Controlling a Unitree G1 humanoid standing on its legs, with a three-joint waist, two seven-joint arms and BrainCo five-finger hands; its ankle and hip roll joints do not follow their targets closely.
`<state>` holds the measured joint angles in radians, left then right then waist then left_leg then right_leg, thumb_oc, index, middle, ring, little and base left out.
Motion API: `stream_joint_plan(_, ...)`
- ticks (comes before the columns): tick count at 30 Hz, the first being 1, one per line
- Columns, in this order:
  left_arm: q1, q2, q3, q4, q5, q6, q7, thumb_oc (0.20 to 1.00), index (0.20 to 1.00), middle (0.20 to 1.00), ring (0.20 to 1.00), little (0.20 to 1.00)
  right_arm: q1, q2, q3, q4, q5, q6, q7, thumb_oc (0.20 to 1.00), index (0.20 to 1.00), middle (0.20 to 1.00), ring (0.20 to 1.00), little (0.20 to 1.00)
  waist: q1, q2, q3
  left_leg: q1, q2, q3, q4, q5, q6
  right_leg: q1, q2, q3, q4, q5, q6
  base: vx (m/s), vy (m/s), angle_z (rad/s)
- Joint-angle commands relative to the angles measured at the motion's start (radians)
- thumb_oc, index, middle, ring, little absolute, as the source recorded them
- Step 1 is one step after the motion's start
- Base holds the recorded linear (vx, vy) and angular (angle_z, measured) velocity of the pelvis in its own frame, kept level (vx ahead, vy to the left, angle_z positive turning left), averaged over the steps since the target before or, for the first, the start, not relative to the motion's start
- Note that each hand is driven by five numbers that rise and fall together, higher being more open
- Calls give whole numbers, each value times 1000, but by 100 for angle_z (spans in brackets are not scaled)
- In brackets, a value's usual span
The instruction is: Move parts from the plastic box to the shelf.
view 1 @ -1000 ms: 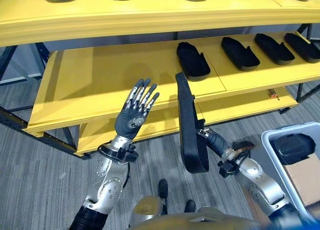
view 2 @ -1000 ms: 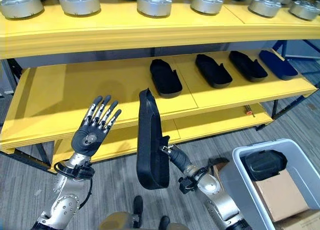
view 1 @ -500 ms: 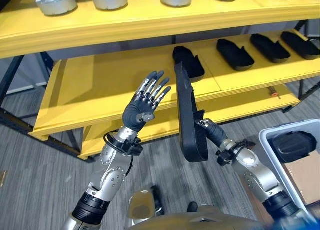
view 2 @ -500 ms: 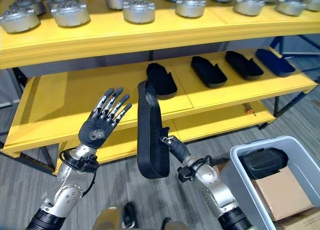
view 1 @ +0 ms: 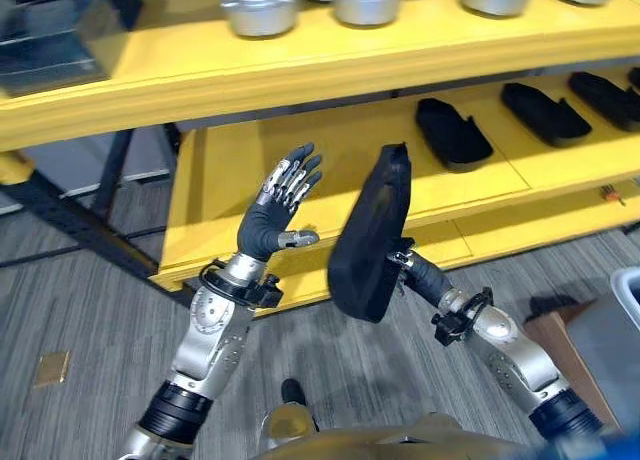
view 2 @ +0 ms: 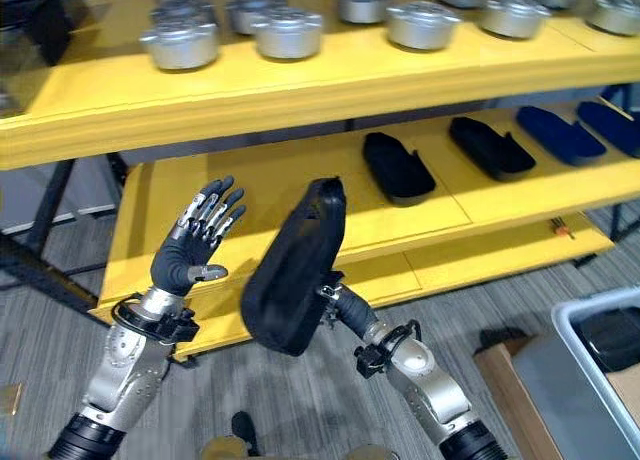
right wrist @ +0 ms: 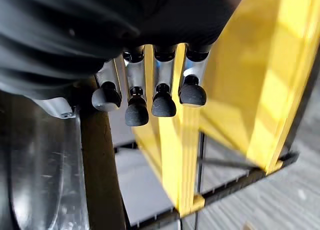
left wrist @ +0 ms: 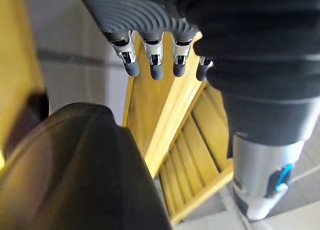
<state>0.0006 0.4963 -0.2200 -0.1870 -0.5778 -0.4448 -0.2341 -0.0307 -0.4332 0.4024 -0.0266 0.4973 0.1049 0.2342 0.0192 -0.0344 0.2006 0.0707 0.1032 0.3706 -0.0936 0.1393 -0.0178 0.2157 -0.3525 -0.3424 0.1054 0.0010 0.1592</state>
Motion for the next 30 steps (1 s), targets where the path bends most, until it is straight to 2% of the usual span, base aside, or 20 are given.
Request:
stream_joint_plan(1, 53, -29, 48, -57, -3, -24, -21, 1000, 1000, 1000, 1000, 1000, -53, -8, -95, -83, -10, -87, 32, 200, 200, 200, 200, 200, 28, 21, -75, 36, 65, -84, 37, -74, -61, -55, 144, -10, -25, -46, -45, 102, 248, 63)
stream_joint_plan(7, 85, -18, 87, -76, 33, 39, -46, 1000, 1000, 1000, 1000, 1000, -80, -2, -114, -103, -32, -51, 21, 200, 200, 200, 200, 200, 74, 8, -74, 31, 29, -110, 41, -97, -33, -47, 123, -26, -7, -51, -27, 85, 182, 8)
stream_joint_plan(10, 110, -3, 115, -70, 1, 79, -71, 1000, 1000, 1000, 1000, 1000, -91, -3, -116, -119, -51, -29, 5, 200, 200, 200, 200, 200, 97, 1, -69, 21, 3, -113, 53, -111, -10, -48, 106, -40, 27, -36, -11, 44, 176, 14)
stream_joint_plan(12, 125, 2, 130, -67, -21, 82, -106, 1000, 1000, 1000, 1000, 1000, -90, 0, -118, -128, -64, -12, -11, 200, 200, 200, 200, 200, 115, -6, -60, 15, -16, -105, 67, -126, 9, -57, 85, -61, 80, -16, -3, 22, 162, 11)
stream_joint_plan(14, 127, 3, 131, -68, -58, 96, -125, 1000, 1000, 1000, 1000, 1000, -94, 10, -112, -111, -81, -12, -48, 200, 200, 200, 200, 200, 130, -4, -44, 19, -34, -99, 72, -150, 42, -126, 46, -90, 235, 43, 9, 43, 160, -10)
stream_joint_plan(15, 129, 1, 128, -67, -67, 100, -128, 1000, 1000, 1000, 1000, 1000, -94, 14, -110, -104, -90, -16, -57, 200, 200, 200, 200, 200, 128, -3, -38, 25, -37, -103, 67, -153, 50, -155, 43, -83, 281, 61, 15, 112, -52, -14)
stream_joint_plan(16, 127, 0, 118, -69, -94, 111, -116, 1000, 1000, 1000, 1000, 1000, -96, 16, -112, -81, -105, -26, -59, 200, 200, 200, 200, 200, 109, -11, -20, 46, -42, -131, 52, -162, 48, -185, 98, -33, 206, 75, 15, 103, -160, -4)
stream_joint_plan(18, 120, 1, 111, -76, -85, 110, -110, 1000, 1000, 1000, 1000, 1000, -98, 14, -123, -67, -112, -27, -63, 200, 200, 200, 200, 200, 96, -22, -13, 51, -41, -142, 50, -167, 38, -199, 119, -12, 111, 96, 18, 99, -273, 14)
stream_joint_plan(19, 113, -1, 101, -81, -79, 112, -93, 1000, 1000, 1000, 1000, 1000, -103, 10, -129, -56, -129, -38, -61, 200, 200, 200, 200, 200, 89, -32, -8, 58, -39, -141, 49, -175, 30, -213, 112, -5, 50, 132, 28, 120, -382, 28)
stream_joint_plan(20, 105, -1, 87, -90, -86, 116, -70, 1000, 1000, 1000, 1000, 1000, -113, 3, -137, -38, -151, -60, -56, 200, 200, 200, 200, 200, 76, -47, 3, 80, -36, -143, 41, -196, 26, -262, 89, 22, 19, 212, 57, 115, -334, 24)
stream_joint_plan(21, 101, -1, 82, -92, -83, 116, -60, 1000, 1000, 1000, 1000, 1000, -117, 0, -139, -31, -162, -69, -54, 200, 200, 200, 200, 200, 72, -47, 9, 88, -32, -145, 37, -204, 27, -277, 88, 35, 15, 220, 64, 151, -312, 15)
stream_joint_plan(22, 96, -2, 67, -90, -65, 110, -42, 1000, 1000, 1000, 1000, 1000, -117, -10, -148, -20, -189, -85, -50, 200, 200, 200, 200, 200, 60, -43, 9, 92, -18, -163, 28, -198, 23, -267, 118, 64, -21, 164, 59, 158, -239, 31)
stream_joint_plan(23, 94, -4, 54, -86, -48, 108, -34, 1000, 1000, 1000, 1000, 1000, -110, -19, -153, -20, -218, -89, -55, 200, 200, 200, 200, 200, 53, -41, 5, 87, -13, -179, 26, -192, 20, -253, 134, 81, -45, 140, 53, 190, -268, 48)
stream_joint_plan(25, 107, -19, 46, -100, -30, 126, -19, 1000, 1000, 1000, 1000, 1000, -100, -41, -162, -32, -323, -102, -59, 200, 200, 200, 200, 200, 60, -37, -6, 81, 2, -157, 40, -176, 2, -202, 139, 37, -58, 100, 30, 173, -206, 58)
stream_joint_plan(27, 126, -23, 52, -105, -29, 139, 9, 1000, 1000, 1000, 1000, 1000, -91, -63, -160, -49, -396, -118, -53, 200, 200, 200, 200, 200, 64, -32, -13, 75, 10, -147, 53, -170, -12, -174, 144, 25, -64, 73, 12, 155, -155, 22)
stream_joint_plan(30, 148, -16, 68, -100, -46, 120, 20, 1000, 1000, 1000, 1000, 1000, -95, -105, -142, -71, -425, -117, -55, 200, 200, 200, 200, 200, 77, -22, -16, 38, 33, -138, 90, -155, -38, -140, 157, 5, -60, 24, -21, 129, -142, -48)
